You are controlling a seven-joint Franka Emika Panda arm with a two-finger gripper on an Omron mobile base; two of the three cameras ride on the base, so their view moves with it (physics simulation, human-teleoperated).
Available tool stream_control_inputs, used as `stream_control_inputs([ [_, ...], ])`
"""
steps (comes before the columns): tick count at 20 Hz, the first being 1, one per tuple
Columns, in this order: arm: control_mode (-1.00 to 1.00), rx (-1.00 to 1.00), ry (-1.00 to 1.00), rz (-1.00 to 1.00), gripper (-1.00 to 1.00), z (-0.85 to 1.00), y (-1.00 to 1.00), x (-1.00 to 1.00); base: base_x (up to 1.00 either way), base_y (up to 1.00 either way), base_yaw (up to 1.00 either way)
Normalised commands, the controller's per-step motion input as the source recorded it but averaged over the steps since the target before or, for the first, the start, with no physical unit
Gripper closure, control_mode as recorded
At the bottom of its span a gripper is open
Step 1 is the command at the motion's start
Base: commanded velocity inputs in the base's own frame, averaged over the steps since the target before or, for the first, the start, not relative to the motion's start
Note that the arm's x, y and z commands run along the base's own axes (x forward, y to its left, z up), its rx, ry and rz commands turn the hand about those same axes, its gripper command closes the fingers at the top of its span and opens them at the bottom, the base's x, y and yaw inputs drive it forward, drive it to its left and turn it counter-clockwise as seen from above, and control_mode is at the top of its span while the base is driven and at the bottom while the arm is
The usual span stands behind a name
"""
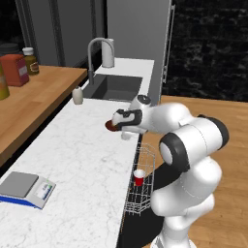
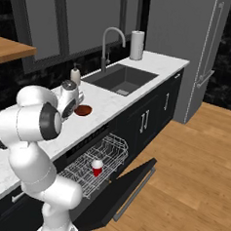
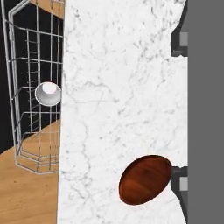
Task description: Pick up the cup and bowl from the counter, place them in the dishwasher, and close the dishwasher door.
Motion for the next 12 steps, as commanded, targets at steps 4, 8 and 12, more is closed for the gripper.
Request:
stream_control_inputs([
  [4, -1.00, 0.00, 0.07, -0.25, -1.00, 0.00, 0.16, 0.29, 0.00, 0.00, 0.00],
  [8, -1.00, 0.00, 0.07, -0.23, -1.00, 0.00, 0.01, 0.34, 0.00, 0.00, 0.00],
  [12, -1.00, 0.00, 0.03, -0.22, -1.00, -0.03, 0.00, 0.33, 0.00, 0.00, 0.00],
])
